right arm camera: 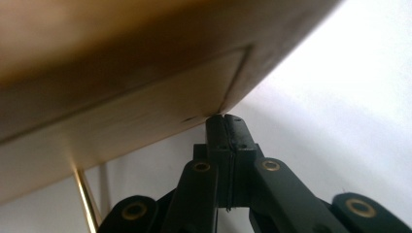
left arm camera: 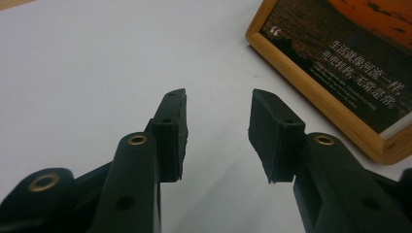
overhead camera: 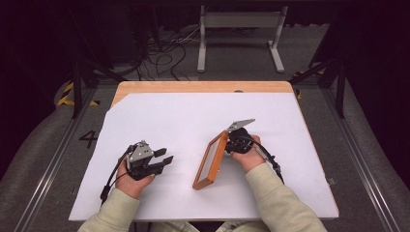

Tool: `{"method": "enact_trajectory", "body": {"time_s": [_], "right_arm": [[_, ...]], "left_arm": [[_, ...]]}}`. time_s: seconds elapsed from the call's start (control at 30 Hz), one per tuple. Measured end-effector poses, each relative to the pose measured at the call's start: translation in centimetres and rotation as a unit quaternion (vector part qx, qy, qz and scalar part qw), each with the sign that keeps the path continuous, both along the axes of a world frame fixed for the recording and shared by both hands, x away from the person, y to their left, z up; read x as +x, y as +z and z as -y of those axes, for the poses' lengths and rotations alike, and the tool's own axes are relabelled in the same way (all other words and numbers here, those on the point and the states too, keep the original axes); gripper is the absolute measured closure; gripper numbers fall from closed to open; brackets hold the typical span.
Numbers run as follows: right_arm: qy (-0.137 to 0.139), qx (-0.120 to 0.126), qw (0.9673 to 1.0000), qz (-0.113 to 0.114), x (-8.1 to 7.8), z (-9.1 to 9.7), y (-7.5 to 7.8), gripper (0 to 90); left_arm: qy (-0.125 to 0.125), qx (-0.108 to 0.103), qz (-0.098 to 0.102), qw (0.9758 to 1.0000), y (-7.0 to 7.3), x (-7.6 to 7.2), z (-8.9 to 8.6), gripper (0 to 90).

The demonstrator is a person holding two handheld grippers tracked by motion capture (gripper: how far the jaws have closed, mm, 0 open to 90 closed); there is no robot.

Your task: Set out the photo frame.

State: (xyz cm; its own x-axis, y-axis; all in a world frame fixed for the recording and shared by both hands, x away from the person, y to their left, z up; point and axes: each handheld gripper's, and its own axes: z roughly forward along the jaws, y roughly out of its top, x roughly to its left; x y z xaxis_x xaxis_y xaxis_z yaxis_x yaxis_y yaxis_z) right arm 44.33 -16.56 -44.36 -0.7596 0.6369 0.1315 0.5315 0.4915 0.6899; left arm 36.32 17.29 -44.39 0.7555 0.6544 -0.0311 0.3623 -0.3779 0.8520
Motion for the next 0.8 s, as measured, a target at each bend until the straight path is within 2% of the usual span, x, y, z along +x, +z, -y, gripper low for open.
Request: {"method": "enact_trajectory", "body": {"time_s": [0.27,0.47,0.63,0.7,0.8], "right_arm": [[0.005,0.01,0.9999,-0.013,1.6,-1.7,-0.3,90.0],[0.013,0.005,0.9998,-0.011,2.4,-3.1,-0.4,90.0],[0.015,0.004,0.9998,-0.01,2.7,-3.7,-0.5,90.0],[0.011,0.008,0.9998,-0.01,2.8,-3.6,-0.5,90.0],[0.003,0.002,1.0,-0.005,2.8,-3.2,-0.2,90.0]], "left_arm": [[0.0,0.0,-0.003,1.0,-0.1,0.0,0.1,58.5],[-0.001,0.0,-0.005,1.0,-0.1,0.1,0.0,58.7],[-0.001,-0.001,-0.005,1.0,-0.1,0.1,0.0,58.8],[-0.002,0.0,-0.005,1.0,-0.2,0.1,0.1,58.7],[-0.002,0.0,-0.007,1.0,-0.3,0.2,0.2,58.5]]}}
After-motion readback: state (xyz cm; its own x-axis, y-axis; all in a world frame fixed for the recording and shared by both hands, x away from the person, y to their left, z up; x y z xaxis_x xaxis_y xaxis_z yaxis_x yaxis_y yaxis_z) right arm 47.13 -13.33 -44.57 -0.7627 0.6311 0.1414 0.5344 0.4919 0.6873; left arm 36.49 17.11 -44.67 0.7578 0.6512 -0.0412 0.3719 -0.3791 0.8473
